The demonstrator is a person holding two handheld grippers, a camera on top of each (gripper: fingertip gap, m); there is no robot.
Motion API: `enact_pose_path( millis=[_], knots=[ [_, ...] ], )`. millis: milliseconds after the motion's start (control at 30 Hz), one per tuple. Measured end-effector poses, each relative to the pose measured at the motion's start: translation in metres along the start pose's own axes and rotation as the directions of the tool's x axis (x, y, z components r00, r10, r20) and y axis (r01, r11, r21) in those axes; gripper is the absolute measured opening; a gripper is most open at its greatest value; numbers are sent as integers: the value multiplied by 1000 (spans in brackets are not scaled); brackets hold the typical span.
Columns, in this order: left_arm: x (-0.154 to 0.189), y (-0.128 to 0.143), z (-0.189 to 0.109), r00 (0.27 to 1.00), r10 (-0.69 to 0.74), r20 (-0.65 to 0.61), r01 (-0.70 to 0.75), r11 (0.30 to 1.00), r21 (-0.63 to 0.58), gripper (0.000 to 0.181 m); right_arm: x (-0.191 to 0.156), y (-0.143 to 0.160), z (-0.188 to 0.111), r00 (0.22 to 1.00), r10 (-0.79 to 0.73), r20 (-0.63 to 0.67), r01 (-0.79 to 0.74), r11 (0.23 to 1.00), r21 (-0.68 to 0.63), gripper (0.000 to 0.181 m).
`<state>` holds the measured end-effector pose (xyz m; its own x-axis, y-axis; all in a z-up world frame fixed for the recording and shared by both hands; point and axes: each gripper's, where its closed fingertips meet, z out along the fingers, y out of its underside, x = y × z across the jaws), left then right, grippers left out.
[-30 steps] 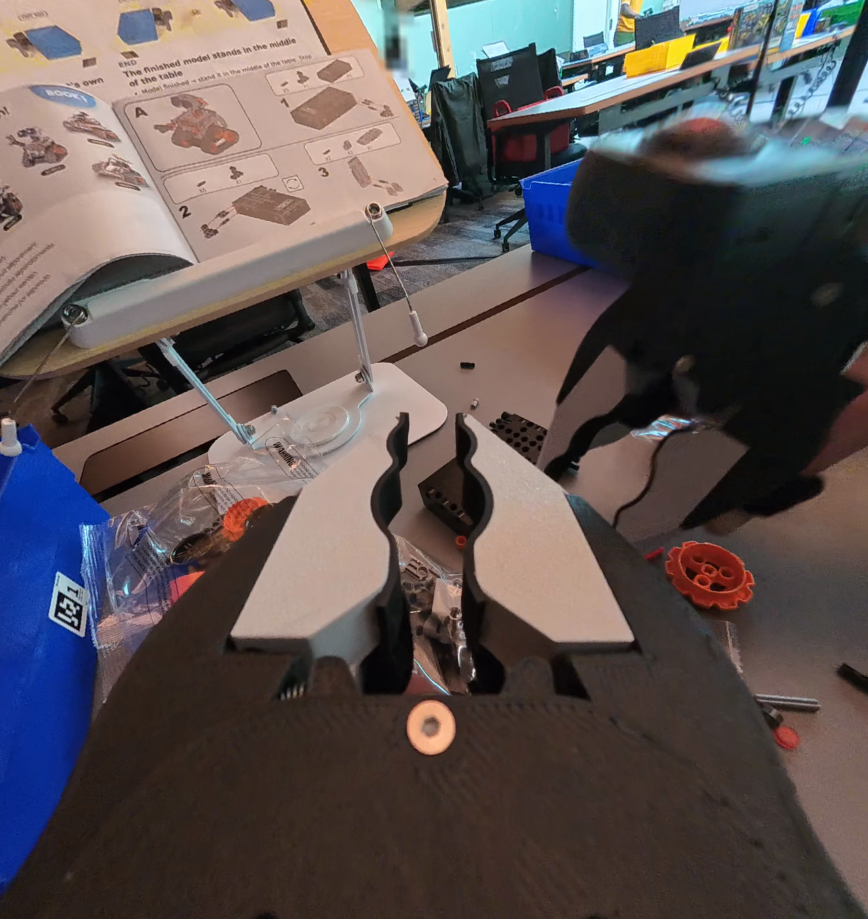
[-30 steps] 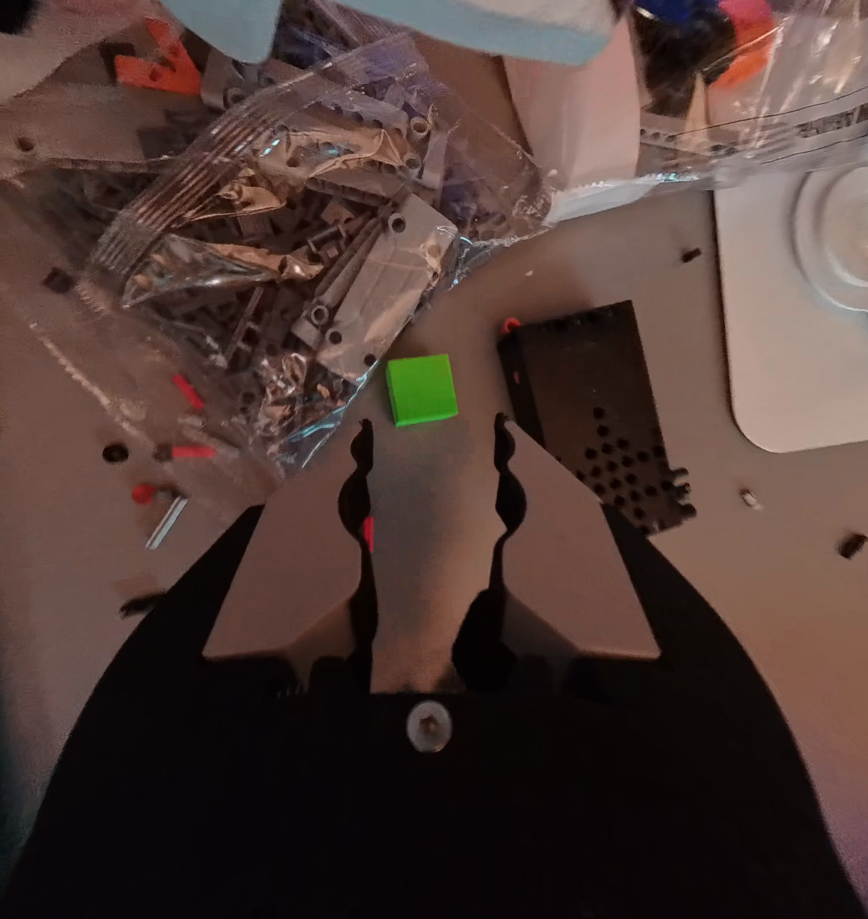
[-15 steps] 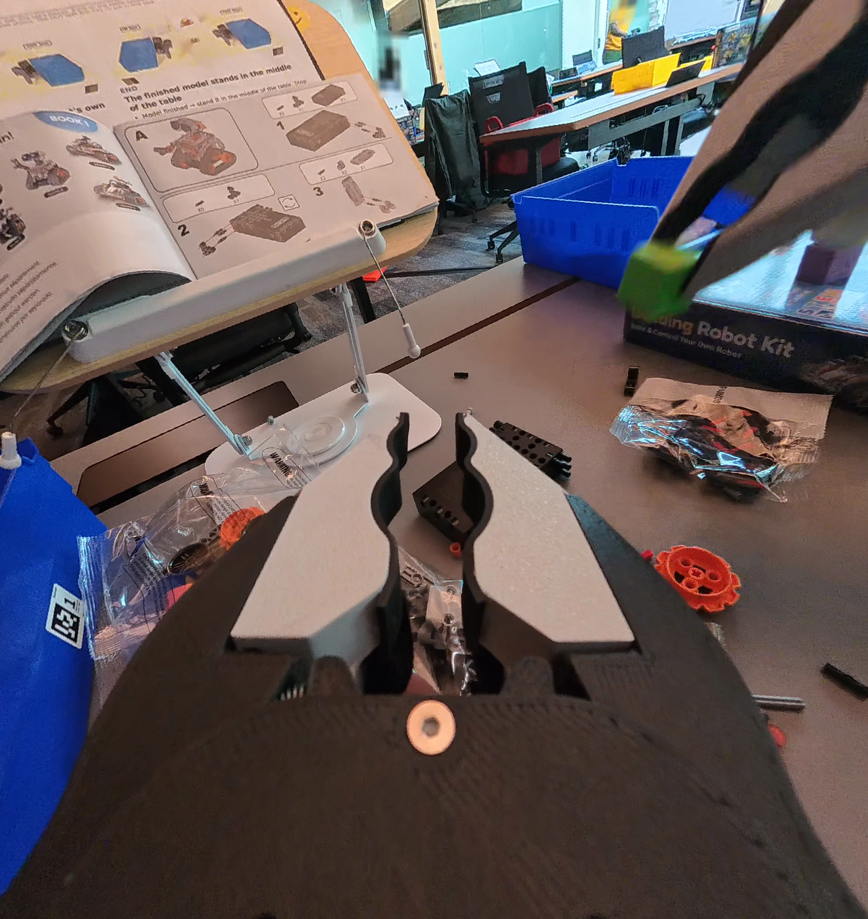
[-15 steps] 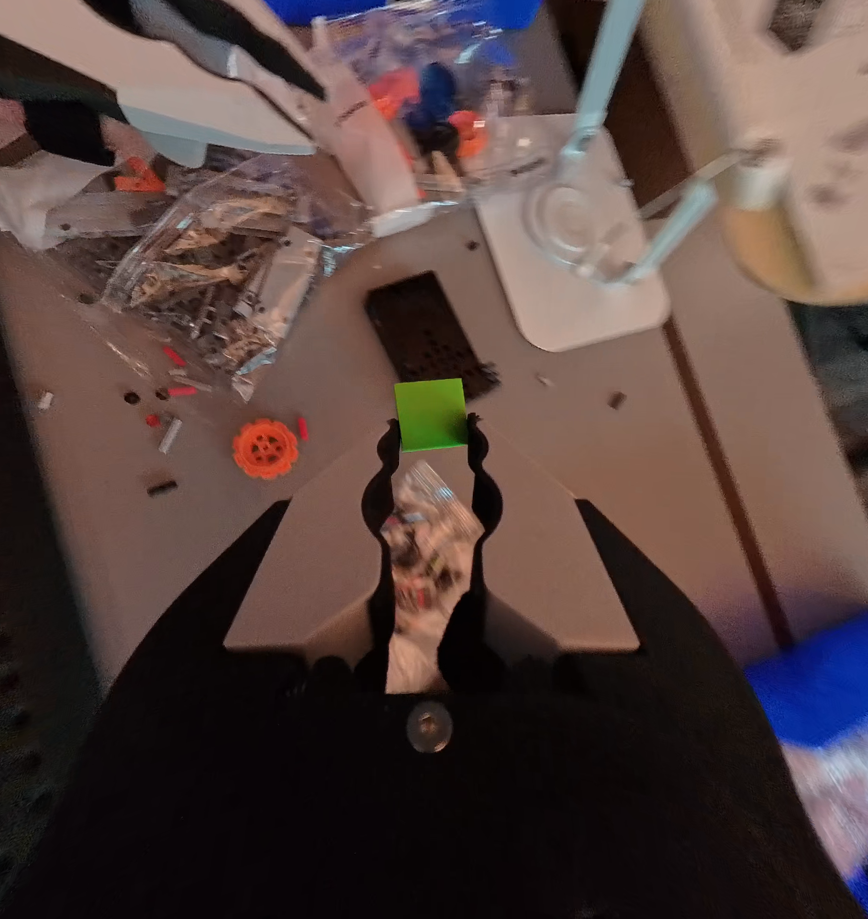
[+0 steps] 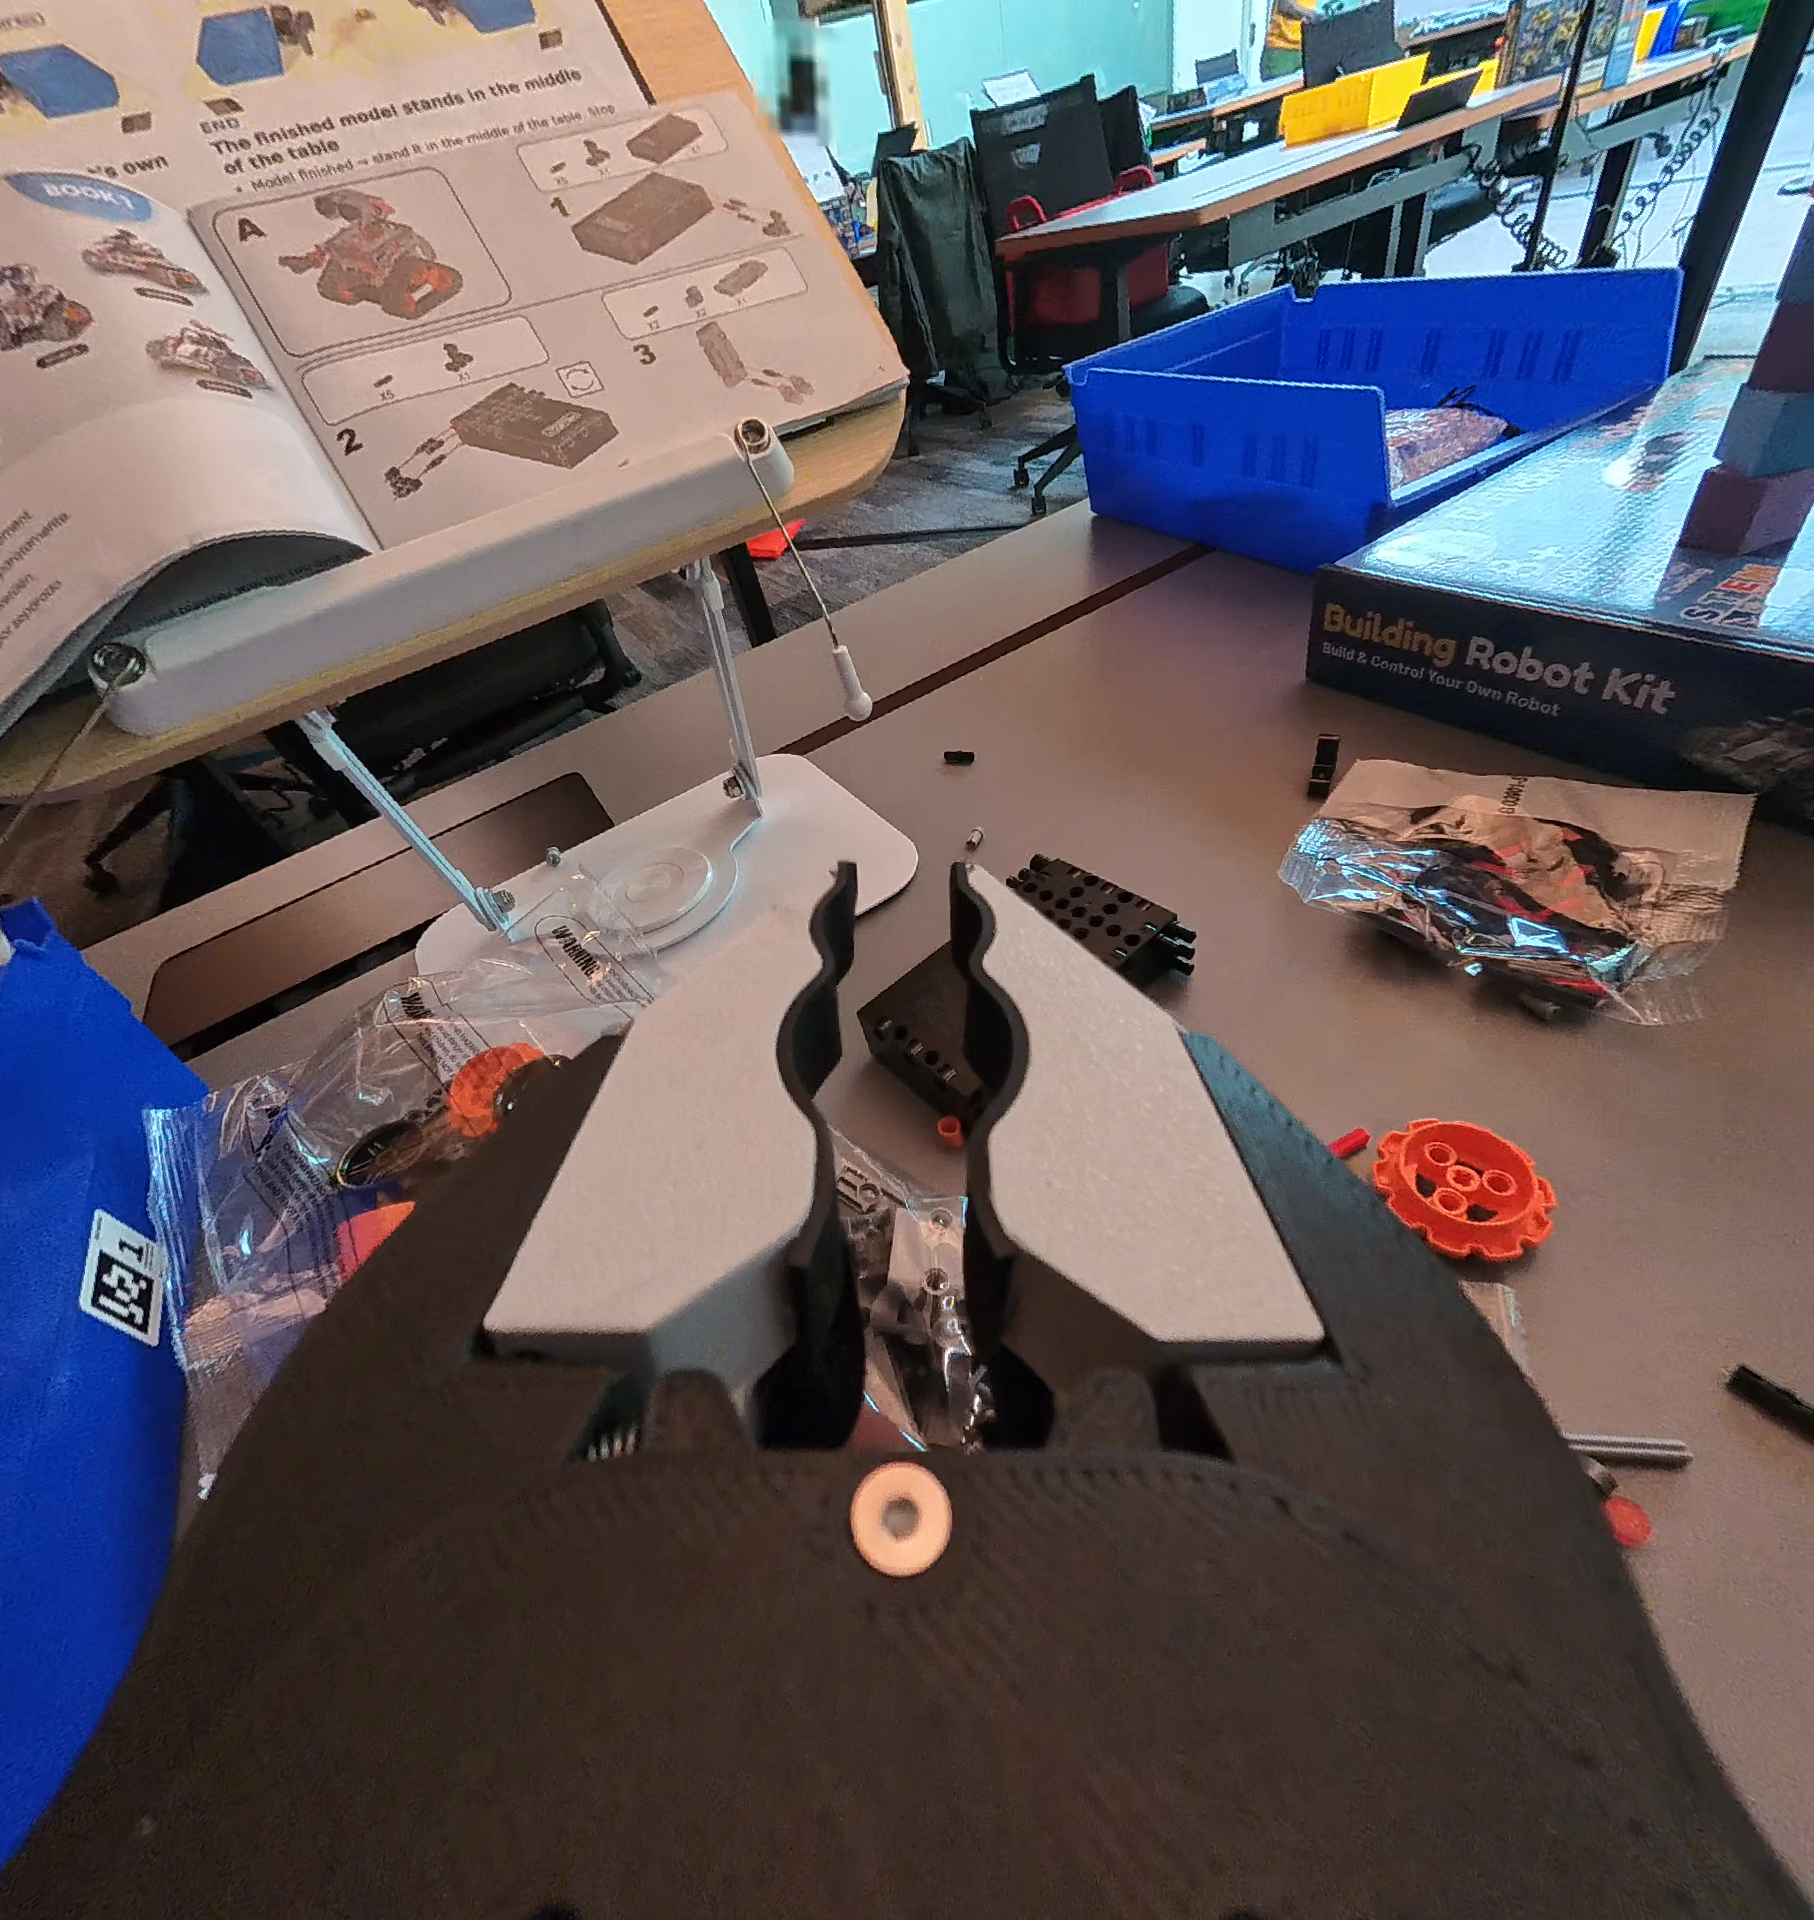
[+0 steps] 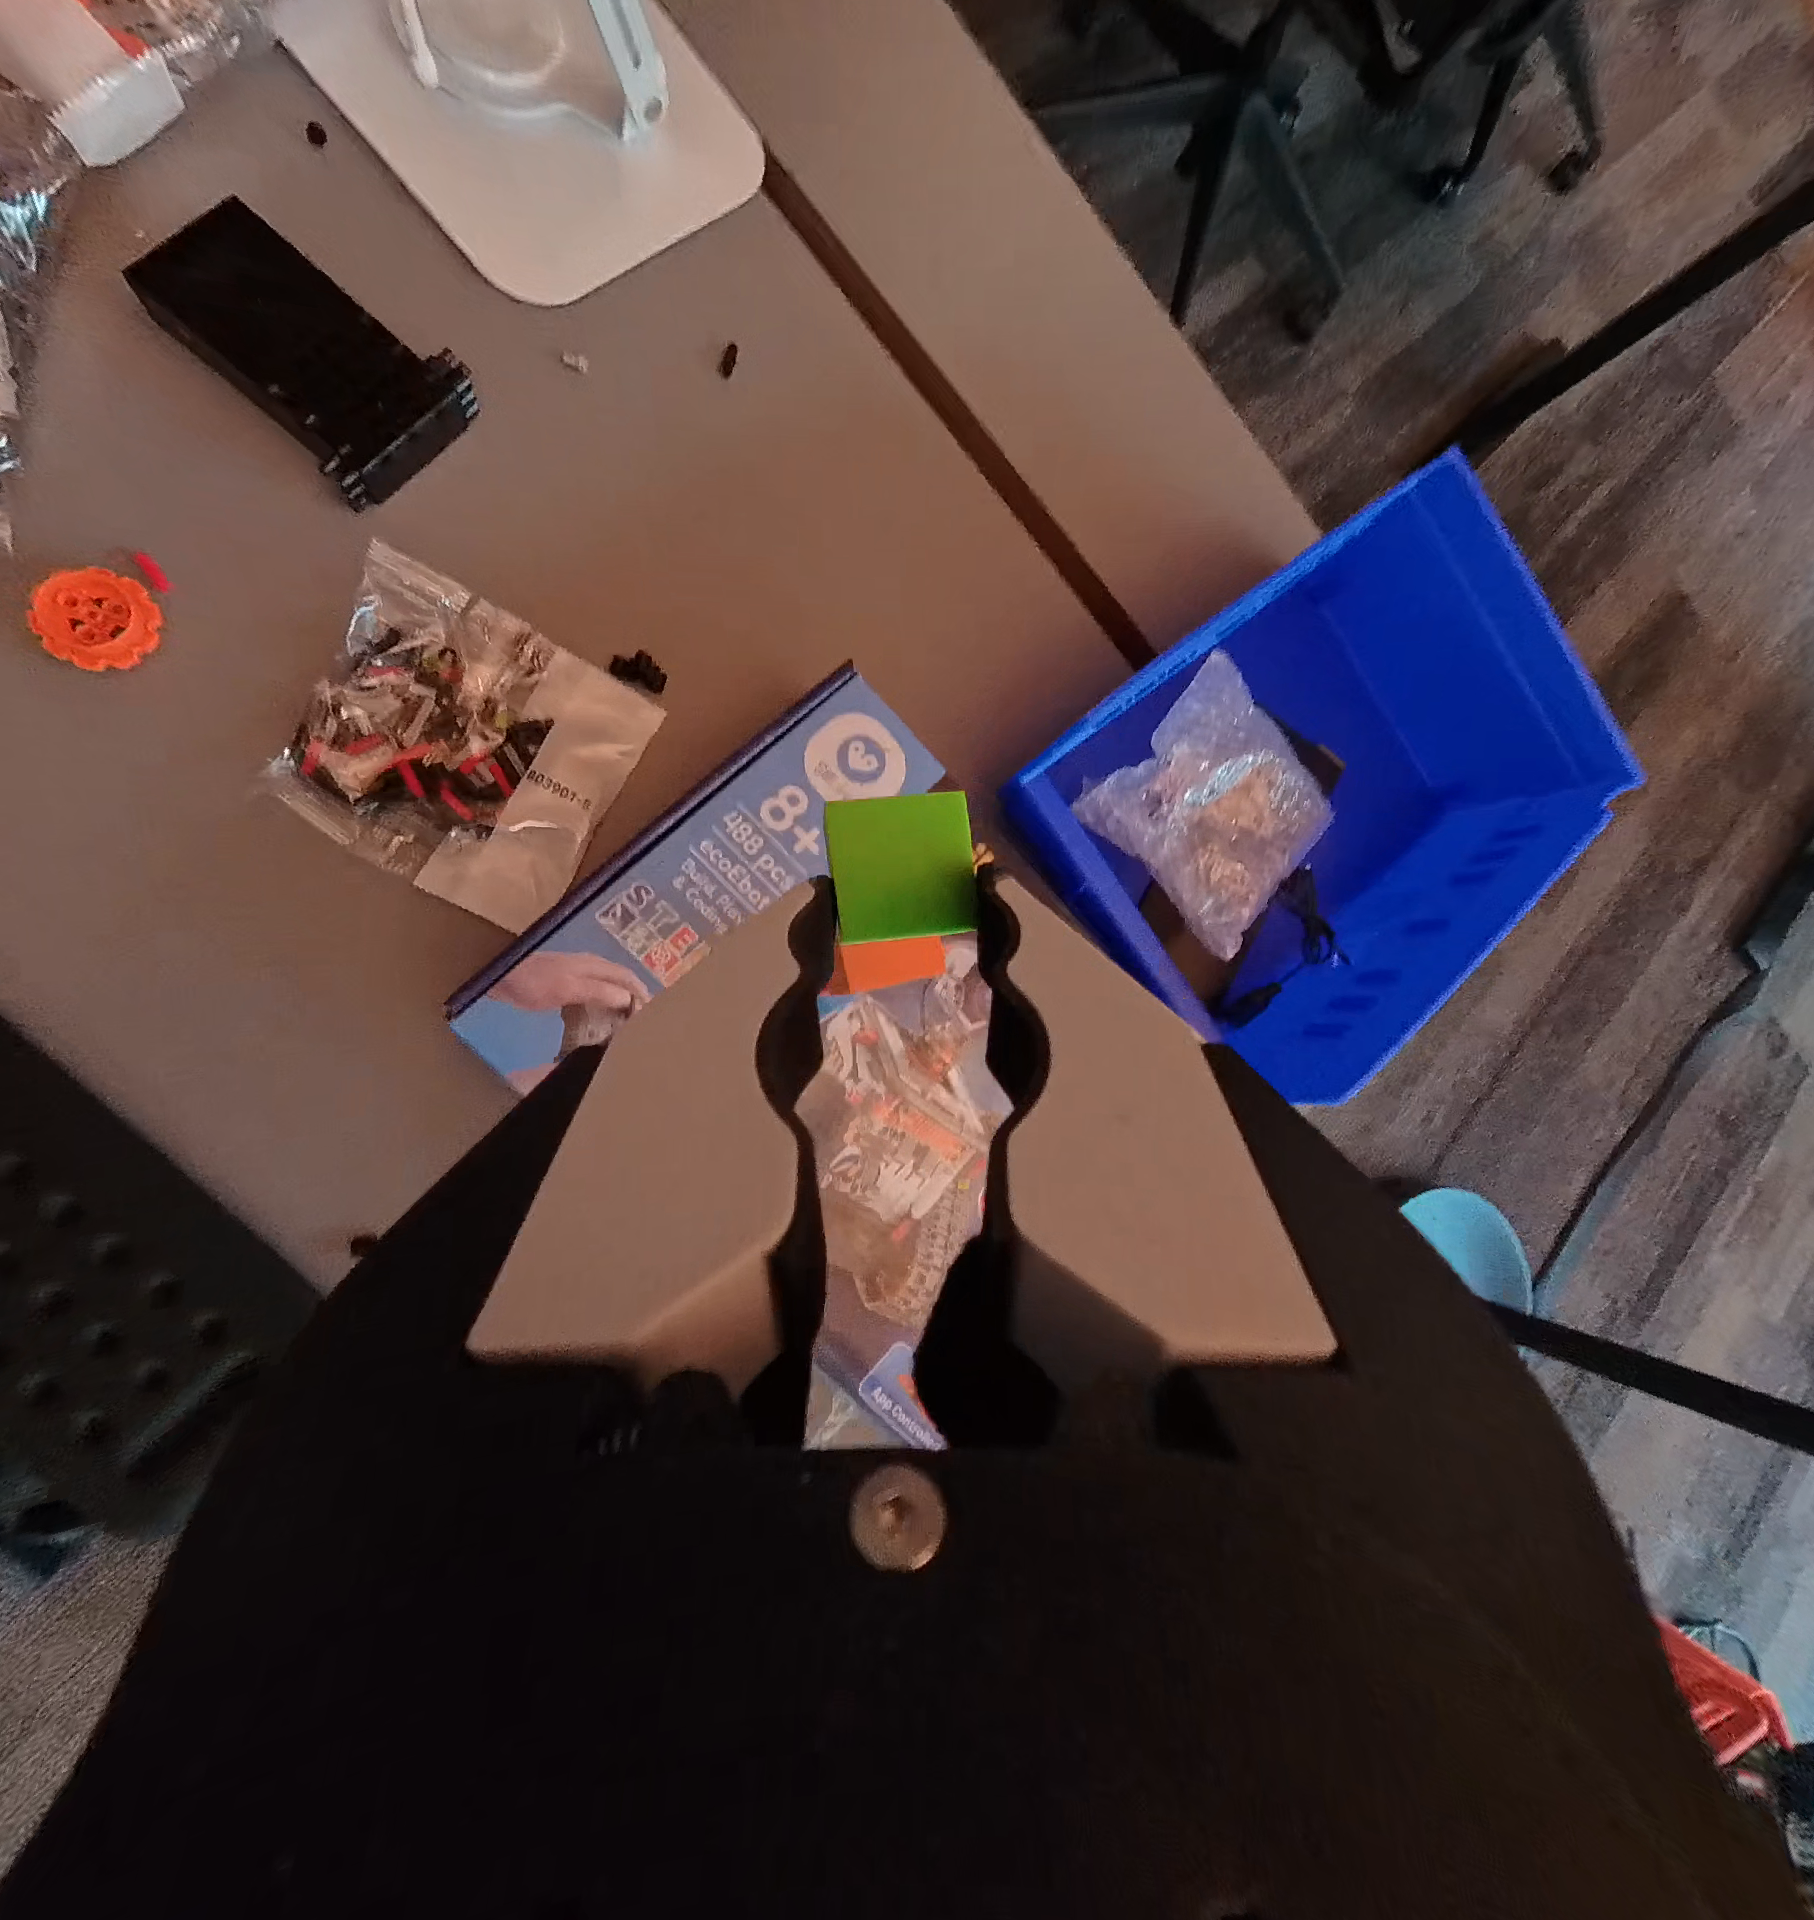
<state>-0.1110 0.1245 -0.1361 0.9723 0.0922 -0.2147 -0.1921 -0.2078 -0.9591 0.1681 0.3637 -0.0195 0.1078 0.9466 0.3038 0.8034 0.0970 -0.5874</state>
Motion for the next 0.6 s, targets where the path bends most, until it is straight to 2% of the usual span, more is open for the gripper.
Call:
enact_pose_path(
  millis=[433,600],
  knots=[
    [3,5,3,1000,10,-13,-10,1000,-20,15,2,27,21,994,65,93,-54,991,-119,27],
    [3,6,4,1000,13,-15,-13,1000,-25,15,5,24,21,996,63,60,-57,994,-96,42]
  ],
)
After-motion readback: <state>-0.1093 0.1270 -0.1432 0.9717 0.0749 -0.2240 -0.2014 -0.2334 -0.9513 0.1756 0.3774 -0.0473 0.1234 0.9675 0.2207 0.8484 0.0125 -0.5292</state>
